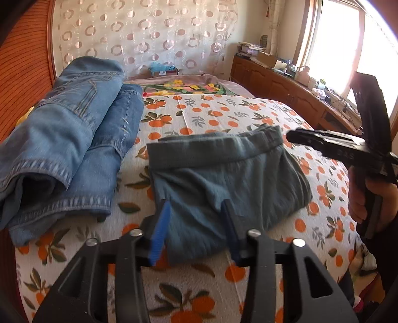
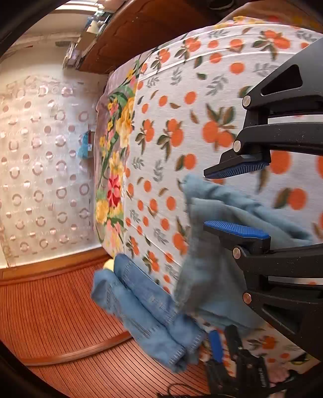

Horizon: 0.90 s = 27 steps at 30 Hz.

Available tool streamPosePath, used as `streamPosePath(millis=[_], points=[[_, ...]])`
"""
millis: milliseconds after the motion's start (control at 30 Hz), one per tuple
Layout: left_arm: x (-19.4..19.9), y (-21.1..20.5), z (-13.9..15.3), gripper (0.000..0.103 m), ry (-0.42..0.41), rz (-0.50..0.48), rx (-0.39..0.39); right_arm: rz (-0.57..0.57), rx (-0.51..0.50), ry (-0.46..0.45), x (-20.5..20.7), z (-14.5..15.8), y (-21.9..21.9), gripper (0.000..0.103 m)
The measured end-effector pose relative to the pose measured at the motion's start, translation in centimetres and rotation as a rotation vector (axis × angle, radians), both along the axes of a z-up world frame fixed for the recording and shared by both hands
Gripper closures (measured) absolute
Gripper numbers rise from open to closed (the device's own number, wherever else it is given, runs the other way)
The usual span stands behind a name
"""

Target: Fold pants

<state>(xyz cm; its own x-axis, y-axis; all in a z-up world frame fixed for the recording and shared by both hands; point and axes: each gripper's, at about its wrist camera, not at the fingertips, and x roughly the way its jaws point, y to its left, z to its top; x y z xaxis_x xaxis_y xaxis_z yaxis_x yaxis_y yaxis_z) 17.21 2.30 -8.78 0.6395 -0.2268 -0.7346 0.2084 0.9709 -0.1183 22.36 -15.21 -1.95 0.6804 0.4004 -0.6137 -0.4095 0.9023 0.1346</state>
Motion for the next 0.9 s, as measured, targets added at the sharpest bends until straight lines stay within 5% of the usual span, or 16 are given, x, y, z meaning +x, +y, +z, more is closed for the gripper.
streamPosePath(millis=[400, 700, 767, 900], points=[[-2.6, 0.4, -1.4, 0.056, 0.009, -0.033, 0.056, 0.188, -0.063, 0.037, -7.9, -1.9, -0.2, 0.067], [-1.8, -0.1, -2.4, 0.065, 0.031, -0.046, 0.066, 0.216, -0.152, 0.046, -7.0, -3.2, 1.1, 0.067], [-1.9, -0.2, -2.4, 0.072, 0.02, -0.054, 0.077, 0.221, -0.135, 0.045, -6.8, -3.3, 1.3, 0.082], [-2.2, 0.0, -2.4, 0.089, 0.009, -0.069, 0.059, 0.233, -0.109, 0.028, -7.2, -3.1, 0.8, 0.091]])
